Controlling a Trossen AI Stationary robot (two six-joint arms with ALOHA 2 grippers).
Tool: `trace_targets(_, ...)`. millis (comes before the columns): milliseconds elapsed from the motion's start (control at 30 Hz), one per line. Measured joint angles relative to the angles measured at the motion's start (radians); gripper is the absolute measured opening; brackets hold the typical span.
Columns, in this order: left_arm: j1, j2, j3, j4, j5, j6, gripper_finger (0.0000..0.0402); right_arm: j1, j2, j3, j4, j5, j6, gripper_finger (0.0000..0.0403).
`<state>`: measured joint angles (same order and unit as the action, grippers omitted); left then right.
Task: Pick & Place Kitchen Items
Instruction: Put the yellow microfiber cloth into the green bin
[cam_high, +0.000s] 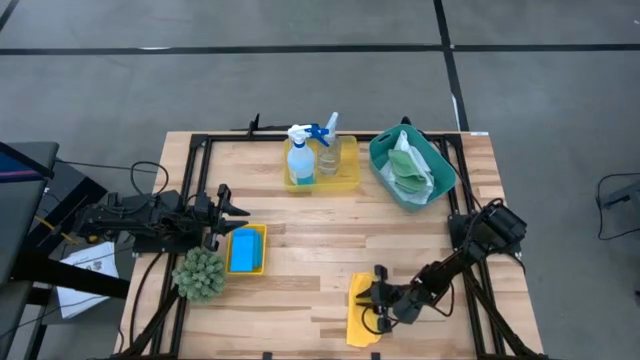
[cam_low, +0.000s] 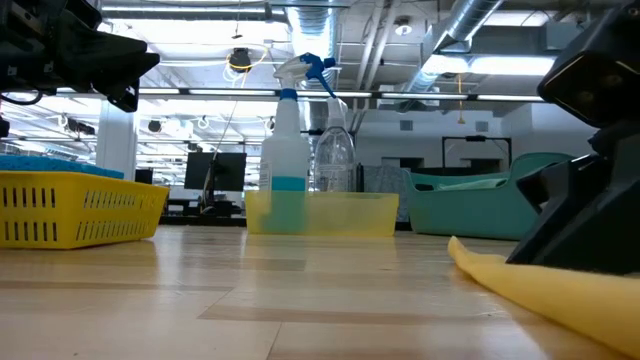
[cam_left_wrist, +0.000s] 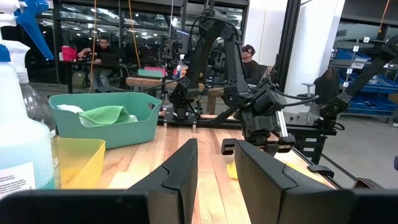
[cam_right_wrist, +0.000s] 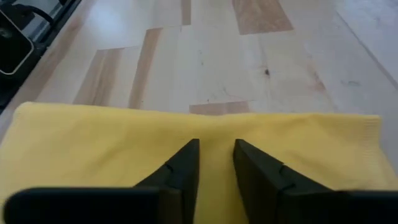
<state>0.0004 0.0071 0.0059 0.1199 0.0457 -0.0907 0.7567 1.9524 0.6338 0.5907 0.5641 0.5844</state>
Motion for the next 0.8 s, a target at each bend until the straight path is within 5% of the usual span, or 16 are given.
trace_targets(333, 0.000, 0.000, 0.000, 0.000, 0.000, 0.000, 0.0104, 0.000, 0.002, 0.031, -0.058, 0.039, -0.012, 0.0006)
trace_targets(800, 0.000, 0.000, 0.000, 0.000, 0.000, 0.000, 0.0104, 0.002, 0.009, 0.198, -0.343, 0.217, -0.089, 0.0001)
